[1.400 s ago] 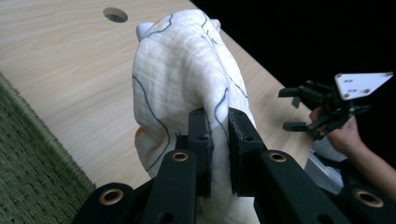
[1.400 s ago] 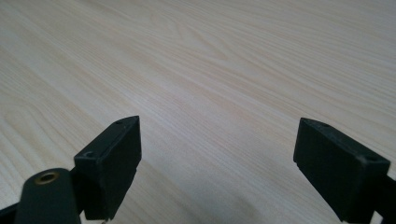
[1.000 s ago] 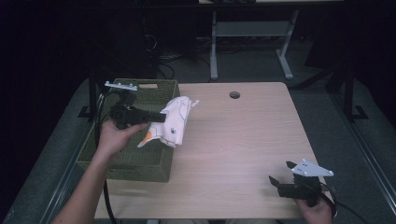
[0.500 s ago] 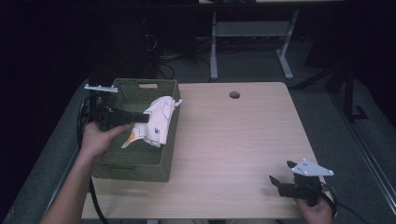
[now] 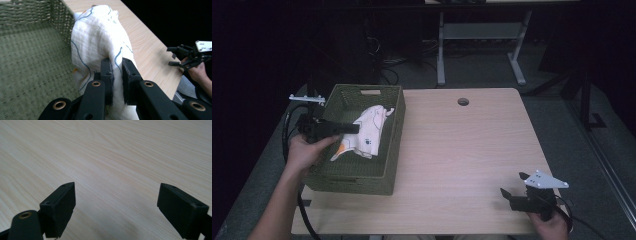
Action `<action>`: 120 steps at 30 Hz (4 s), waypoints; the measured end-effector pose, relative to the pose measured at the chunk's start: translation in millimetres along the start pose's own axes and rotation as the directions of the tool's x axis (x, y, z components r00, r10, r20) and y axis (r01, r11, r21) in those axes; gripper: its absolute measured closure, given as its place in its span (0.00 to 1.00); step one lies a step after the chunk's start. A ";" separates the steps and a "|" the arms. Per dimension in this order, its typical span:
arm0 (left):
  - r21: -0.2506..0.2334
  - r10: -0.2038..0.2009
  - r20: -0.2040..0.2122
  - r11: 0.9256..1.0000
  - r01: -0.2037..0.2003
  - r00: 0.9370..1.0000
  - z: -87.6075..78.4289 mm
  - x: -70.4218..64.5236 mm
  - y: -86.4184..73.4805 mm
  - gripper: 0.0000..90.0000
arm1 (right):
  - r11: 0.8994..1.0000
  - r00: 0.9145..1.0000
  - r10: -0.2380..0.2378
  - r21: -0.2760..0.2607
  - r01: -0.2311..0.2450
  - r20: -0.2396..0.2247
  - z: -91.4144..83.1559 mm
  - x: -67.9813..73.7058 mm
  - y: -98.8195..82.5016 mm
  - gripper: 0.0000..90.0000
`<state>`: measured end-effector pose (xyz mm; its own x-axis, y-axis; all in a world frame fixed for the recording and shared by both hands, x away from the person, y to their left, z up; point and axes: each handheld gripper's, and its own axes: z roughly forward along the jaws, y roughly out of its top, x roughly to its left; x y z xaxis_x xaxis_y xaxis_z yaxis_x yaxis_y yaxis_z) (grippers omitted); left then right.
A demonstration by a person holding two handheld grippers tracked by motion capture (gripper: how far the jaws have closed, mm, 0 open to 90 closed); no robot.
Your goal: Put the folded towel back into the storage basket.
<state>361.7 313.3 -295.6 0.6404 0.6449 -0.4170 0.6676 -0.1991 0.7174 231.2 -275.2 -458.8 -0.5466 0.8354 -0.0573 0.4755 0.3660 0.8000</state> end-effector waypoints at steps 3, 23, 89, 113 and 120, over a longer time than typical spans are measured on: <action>-0.004 -0.009 -0.007 1.000 0.009 1.000 -2.7 5.9 -2.2 0.90 | 1.000 1.000 0.000 -0.002 0.000 0.000 0.2 0.2 0.1 0.17; 0.027 -0.037 -0.046 0.999 0.038 0.998 -3.1 33.2 -11.2 0.90 | 1.000 1.000 0.001 0.009 -0.001 0.003 2.0 -1.4 -0.3 0.17; 0.105 0.008 -0.102 0.994 0.002 0.995 25.3 43.6 -19.8 0.61 | 0.999 1.000 -0.020 0.025 0.021 -0.013 9.5 2.0 1.8 0.16; 0.052 0.013 -0.041 0.999 -0.011 0.999 29.8 26.6 -25.0 0.53 | 0.999 1.000 -0.023 0.023 0.023 -0.009 8.0 2.1 2.7 0.16; 0.039 0.020 -0.027 0.999 -0.019 0.999 30.4 19.8 -22.3 0.52 | 0.999 1.000 -0.023 0.023 0.023 -0.007 7.5 2.1 2.7 0.16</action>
<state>371.0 308.1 -336.8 0.6428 0.6609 -0.3874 0.6699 -0.2397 0.7027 236.6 -269.4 -461.3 -0.5621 0.8240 -0.0710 0.4783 0.3939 0.7849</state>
